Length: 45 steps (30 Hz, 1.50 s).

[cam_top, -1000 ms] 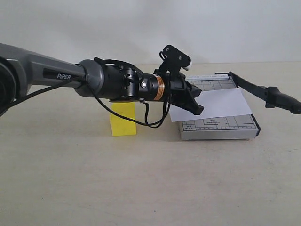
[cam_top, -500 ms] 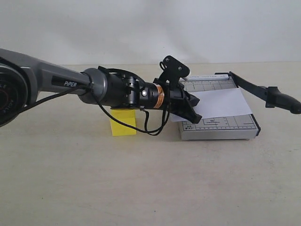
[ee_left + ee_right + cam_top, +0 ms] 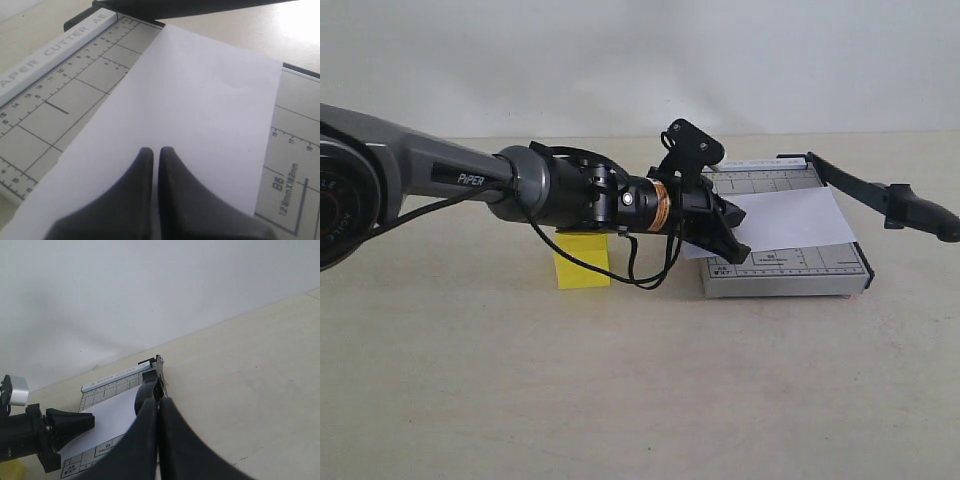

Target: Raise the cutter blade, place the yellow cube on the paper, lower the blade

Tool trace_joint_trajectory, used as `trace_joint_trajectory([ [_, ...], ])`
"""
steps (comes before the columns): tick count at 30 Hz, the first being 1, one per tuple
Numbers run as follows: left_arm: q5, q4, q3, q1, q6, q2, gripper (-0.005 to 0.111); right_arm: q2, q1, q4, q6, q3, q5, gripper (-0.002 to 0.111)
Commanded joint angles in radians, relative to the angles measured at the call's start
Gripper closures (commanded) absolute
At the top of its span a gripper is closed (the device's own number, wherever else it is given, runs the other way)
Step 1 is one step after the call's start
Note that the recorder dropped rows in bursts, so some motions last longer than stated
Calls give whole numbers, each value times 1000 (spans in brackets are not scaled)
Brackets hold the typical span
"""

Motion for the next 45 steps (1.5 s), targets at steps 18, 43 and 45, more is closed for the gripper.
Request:
trace_joint_trajectory([
  [18,-21,-9,-108,-54,3,84,102,-3,1,0,8,2,-8,108],
  [43,377,-7,-162,-57,-122,-126,81,-3,1,0,8,2,-8,108],
  [45,510,-16,-151,-57,-124,-197,71,-3,1,0,8,2,-8,108],
])
